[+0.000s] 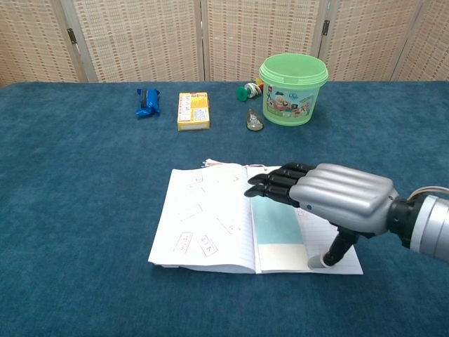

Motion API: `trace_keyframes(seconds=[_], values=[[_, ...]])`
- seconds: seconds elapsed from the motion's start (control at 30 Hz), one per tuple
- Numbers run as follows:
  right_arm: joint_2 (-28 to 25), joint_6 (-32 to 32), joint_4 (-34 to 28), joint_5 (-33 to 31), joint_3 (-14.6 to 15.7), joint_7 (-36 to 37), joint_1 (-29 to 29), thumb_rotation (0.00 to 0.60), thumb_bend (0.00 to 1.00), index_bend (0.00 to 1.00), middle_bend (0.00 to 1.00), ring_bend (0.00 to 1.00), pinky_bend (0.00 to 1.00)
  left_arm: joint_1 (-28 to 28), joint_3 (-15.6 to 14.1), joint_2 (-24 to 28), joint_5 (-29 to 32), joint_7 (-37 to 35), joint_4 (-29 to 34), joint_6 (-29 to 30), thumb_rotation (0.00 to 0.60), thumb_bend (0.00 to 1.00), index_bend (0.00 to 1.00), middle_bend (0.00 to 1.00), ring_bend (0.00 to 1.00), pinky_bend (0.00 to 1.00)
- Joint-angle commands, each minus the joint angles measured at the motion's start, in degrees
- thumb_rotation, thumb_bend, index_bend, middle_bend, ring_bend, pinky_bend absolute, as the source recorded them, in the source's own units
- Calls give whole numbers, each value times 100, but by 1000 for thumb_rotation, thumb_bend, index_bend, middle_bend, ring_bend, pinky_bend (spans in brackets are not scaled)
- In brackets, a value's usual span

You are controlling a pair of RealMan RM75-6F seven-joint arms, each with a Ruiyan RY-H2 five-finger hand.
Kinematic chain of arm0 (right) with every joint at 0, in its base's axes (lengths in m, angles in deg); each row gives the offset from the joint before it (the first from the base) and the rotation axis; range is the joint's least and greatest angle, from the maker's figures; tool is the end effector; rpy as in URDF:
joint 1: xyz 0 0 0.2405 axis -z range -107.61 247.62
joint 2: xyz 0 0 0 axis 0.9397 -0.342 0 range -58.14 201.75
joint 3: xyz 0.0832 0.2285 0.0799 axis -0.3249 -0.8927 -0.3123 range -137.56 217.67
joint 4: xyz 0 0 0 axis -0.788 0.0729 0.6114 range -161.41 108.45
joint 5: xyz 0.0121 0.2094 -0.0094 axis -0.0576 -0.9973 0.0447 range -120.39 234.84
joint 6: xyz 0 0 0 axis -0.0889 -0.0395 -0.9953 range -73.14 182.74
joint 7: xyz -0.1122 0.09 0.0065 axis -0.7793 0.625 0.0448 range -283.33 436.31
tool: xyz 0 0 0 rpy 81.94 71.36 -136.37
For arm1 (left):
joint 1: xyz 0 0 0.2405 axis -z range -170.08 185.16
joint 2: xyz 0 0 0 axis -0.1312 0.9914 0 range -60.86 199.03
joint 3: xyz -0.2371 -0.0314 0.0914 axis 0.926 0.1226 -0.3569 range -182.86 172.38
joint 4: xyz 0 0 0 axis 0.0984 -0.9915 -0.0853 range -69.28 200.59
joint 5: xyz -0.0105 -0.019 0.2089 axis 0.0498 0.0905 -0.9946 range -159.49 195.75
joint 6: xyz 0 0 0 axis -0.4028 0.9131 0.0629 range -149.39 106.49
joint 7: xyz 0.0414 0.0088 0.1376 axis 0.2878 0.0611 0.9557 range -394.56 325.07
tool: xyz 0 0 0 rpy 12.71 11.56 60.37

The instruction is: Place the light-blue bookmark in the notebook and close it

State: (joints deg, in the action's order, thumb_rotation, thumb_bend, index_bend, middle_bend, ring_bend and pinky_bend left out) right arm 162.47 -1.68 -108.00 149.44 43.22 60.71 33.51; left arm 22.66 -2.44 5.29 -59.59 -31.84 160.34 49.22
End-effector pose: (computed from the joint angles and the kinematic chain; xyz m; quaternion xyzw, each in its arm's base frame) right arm -0.1719 -0.2565 -0.0560 0.8606 -0.2403 0.3392 0.2944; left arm -0.2981 0.2310 0.1305 -0.6396 -0.4331 -0.3379 0.5377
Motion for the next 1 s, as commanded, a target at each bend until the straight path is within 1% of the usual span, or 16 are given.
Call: trace_keyframes(seconds=[0.03,0.2,0.3,0.43,0.57,0.73,0.83,1.0], values=[[-20,-37,-22,26,13,5,17,600,56,0,0,0,0,-2,-2,3,-5,-2,-3,3,600,293,102,34,35,154],[-310,-332,-253,87,-10,-26,132,600,56,0,0,0,0,40,17,-4,-92,5,-53,13,600,293,103,34,35,154],[-679,-538,-518,32,-52,-166,252,600,66,0,0,0,0,78,36,-46,-251,-3,-123,88,600,293,109,34,35,154],[-1266,-918,-876,-41,-57,-368,510,600,97,0,0,0,0,182,-18,-142,-657,-84,-352,137,600,293,125,34,35,154],[-1850,-1474,-1112,-99,35,-352,945,600,149,0,0,0,0,302,-105,-340,-1183,-264,-706,264,600,293,155,36,35,154],[-2368,-2167,-1256,-161,138,-155,1517,600,184,0,0,0,0,498,-229,-502,-1756,-547,-1006,340,600,293,167,44,35,153],[-2568,-2555,-1265,-223,175,34,1859,600,186,0,0,0,0,585,-293,-625,-2057,-593,-1168,448,600,293,169,50,35,153],[-2722,-3109,-1230,-349,229,391,2412,600,189,0,0,0,0,704,-447,-853,-2385,-689,-1454,472,600,293,169,57,35,153]])
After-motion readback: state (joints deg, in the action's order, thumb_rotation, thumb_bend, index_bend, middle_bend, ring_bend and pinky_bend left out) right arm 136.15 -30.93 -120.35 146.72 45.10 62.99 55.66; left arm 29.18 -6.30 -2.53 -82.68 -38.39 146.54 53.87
